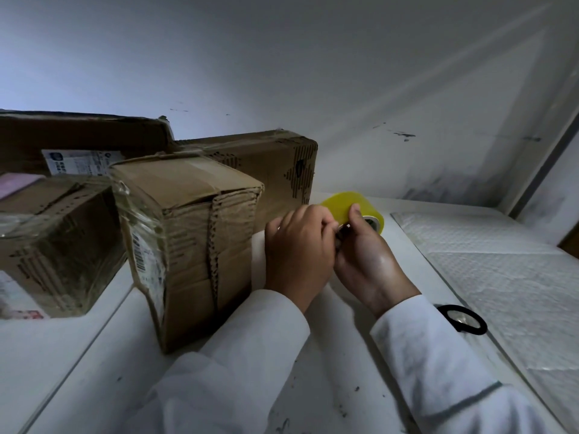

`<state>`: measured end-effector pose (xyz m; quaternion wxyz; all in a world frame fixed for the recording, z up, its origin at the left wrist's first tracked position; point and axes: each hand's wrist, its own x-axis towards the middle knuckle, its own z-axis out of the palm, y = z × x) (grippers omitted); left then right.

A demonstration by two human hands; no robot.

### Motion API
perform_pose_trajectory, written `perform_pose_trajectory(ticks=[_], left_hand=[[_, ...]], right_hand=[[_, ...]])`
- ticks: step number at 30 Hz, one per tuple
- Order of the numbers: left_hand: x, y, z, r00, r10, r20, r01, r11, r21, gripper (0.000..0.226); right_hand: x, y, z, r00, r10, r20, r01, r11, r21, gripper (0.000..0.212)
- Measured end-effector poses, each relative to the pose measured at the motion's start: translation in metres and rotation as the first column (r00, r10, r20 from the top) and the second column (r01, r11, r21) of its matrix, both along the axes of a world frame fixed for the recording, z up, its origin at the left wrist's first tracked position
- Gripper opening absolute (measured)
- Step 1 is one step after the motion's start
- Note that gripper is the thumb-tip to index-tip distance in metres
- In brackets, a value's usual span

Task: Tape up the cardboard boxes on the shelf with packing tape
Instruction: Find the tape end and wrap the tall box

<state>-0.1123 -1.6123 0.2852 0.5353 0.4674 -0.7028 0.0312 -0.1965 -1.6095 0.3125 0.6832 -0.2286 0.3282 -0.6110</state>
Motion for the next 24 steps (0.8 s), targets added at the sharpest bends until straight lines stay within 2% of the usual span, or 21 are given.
perform_pose_trajectory(ticks=[4,10,13,19,24], left_hand=[[0.0048,-0.0006,0.0021,0.996,-0.015,-0.086,0.015,1.000,0.000,0.025],[0.0032,-0.0002,0.0032,0.998,0.003,-0.057,0.000,0.999,0.052,0.022],[0.0044,-0.0003,0.0036,0.998,0.024,-0.052,-0.020,0.998,0.065,0.017],[0.0065,-0.0003,0.0077,0.997,0.071,0.007,-0.071,0.996,0.049,0.025],[0.0042,-0.0012,0.0055,0.994,0.102,0.040,-0.103,0.995,0.020,0.023]], right_hand=[[0.0017,-0.0021,-0.0028,1.000,-0.023,0.000,0.023,1.000,-0.006,0.052],[0.0015,0.0019,-0.0003,1.000,-0.021,-0.013,0.021,0.999,-0.024,0.050],[0.0036,0.0012,-0.0019,0.997,-0.014,-0.071,0.012,0.999,-0.033,0.050],[0.0070,0.0006,-0.0049,0.987,-0.026,-0.157,0.018,0.999,-0.049,0.050],[0.0077,0.0018,-0.0046,0.986,-0.018,-0.167,0.013,0.999,-0.032,0.051]])
